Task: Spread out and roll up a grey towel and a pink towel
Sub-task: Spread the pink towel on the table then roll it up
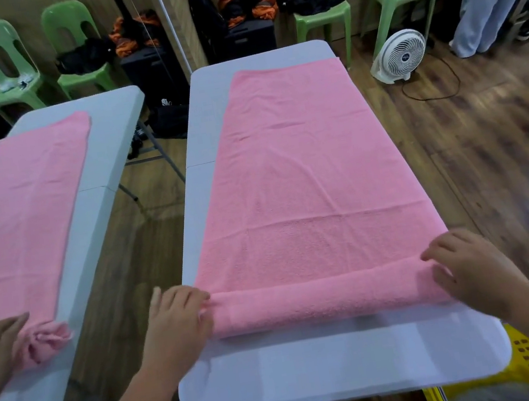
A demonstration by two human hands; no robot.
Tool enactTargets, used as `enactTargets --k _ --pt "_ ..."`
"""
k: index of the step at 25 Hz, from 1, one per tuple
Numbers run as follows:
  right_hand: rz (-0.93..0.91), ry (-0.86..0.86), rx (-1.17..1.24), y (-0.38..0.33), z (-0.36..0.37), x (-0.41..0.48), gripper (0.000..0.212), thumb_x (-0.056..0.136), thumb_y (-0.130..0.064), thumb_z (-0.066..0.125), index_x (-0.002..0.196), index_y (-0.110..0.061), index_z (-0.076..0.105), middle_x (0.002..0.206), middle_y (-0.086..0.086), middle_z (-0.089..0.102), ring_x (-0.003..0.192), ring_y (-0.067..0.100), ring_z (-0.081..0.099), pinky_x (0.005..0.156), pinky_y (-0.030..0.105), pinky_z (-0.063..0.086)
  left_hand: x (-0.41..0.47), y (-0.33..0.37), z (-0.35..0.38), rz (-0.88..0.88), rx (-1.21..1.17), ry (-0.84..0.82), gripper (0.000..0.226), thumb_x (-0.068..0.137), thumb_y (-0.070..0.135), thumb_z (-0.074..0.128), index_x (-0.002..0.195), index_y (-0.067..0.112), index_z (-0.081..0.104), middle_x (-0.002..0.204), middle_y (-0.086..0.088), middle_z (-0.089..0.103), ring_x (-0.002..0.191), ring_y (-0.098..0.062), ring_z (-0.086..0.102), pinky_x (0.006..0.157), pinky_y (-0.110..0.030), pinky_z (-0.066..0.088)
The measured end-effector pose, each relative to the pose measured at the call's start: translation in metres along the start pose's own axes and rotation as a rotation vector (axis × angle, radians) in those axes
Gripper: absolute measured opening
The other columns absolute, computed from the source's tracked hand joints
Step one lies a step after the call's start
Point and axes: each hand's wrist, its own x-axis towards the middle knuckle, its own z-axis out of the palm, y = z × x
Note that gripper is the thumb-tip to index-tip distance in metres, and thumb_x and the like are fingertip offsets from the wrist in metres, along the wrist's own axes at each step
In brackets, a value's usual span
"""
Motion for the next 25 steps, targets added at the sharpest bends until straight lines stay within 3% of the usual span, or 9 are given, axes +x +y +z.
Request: enactTargets --k 2,4,8,13,15,19,21,25 --pt "-0.072 -0.085 0.008 -0.009 0.011 -0.022 0.040 0.074 -0.042 0.057 0.105 -0.020 0.070 0.104 -0.001 0.066 0.095 0.025 0.061 0.083 0.041 0.052 -0.026 0.004 0.016 0.093 -0.007 -0.124 0.049 0.089 0.058 0.052 0.130 0.031 0.058 0.132 0.010 0.057 0.127 -0.016 0.050 0.120 -0.051 0.026" --pt "-0.008 -0.175 -0.006 -0.014 0.030 -0.037 0.053 0.074 -0.047 0.053 0.119 -0.023 0.067 0.119 -0.003 0.065 0.104 0.024 0.060 0.087 0.043 0.052 -0.032 0.003 0.028 0.078 0.003 -0.171 0.062 0.086 0.058 0.058 0.141 0.032 0.049 0.143 0.009 0.049 0.135 -0.016 0.044 0.120 -0.053 0.027" --pt "0.118 -0.139 0.061 -0.012 0.038 -0.025 0.039 0.077 -0.037 0.044 0.103 -0.026 0.071 0.098 -0.006 0.068 0.091 0.024 0.060 0.080 0.039 0.046 -0.012 0.002 0.029 -0.035 -0.041 -0.034 0.037 0.085 0.044 0.053 0.119 0.032 0.061 0.126 0.008 0.063 0.119 -0.016 0.055 0.115 -0.041 0.030" --pt "0.061 -0.211 0.093 -0.012 0.021 -0.047 0.019 0.072 -0.038 0.052 0.083 -0.030 0.065 0.079 -0.013 0.062 0.077 0.020 0.059 0.077 0.031 0.038 -0.040 -0.008 0.024 -0.031 -0.036 -0.081 0.029 0.078 0.039 0.057 0.107 0.037 0.061 0.119 0.013 0.064 0.114 -0.015 0.059 0.106 -0.040 0.039" --pt "0.049 -0.229 0.111 -0.011 0.023 -0.063 0.014 0.069 -0.036 0.056 0.080 -0.031 0.062 0.075 -0.015 0.058 0.074 0.017 0.056 0.074 0.031 0.040 -0.058 -0.021 0.028 -0.099 -0.004 -0.113 0.036 0.074 0.034 0.065 0.109 0.038 0.060 0.123 0.009 0.062 0.115 -0.019 0.058 0.104 -0.041 0.040" --pt "0.063 -0.251 0.147 -0.006 0.028 -0.082 0.019 0.068 -0.035 0.060 0.086 -0.035 0.065 0.077 -0.019 0.057 0.075 0.012 0.053 0.068 0.031 0.047 -0.085 -0.046 0.032 -0.196 0.058 -0.149 0.052 0.079 0.042 0.047 0.131 0.045 0.051 0.135 0.004 0.056 0.120 -0.026 0.054 0.106 -0.048 0.041" --pt "0.072 -0.251 0.156 -0.009 0.026 -0.080 0.017 0.069 -0.036 0.057 0.084 -0.035 0.065 0.077 -0.020 0.056 0.075 0.011 0.051 0.067 0.030 0.047 -0.082 -0.040 0.024 -0.222 0.043 -0.164 0.053 0.079 0.043 0.052 0.132 0.045 0.050 0.136 0.002 0.055 0.121 -0.027 0.052 0.107 -0.052 0.039" --pt "0.066 -0.251 0.145 -0.017 0.025 -0.072 0.009 0.073 -0.036 0.053 0.079 -0.035 0.058 0.074 -0.018 0.053 0.074 0.010 0.044 0.065 0.030 0.043 -0.059 0.005 0.023 -0.048 -0.003 -0.138 0.062 0.070 0.042 0.060 0.131 0.034 0.057 0.136 0.005 0.055 0.125 -0.023 0.052 0.113 -0.055 0.034"
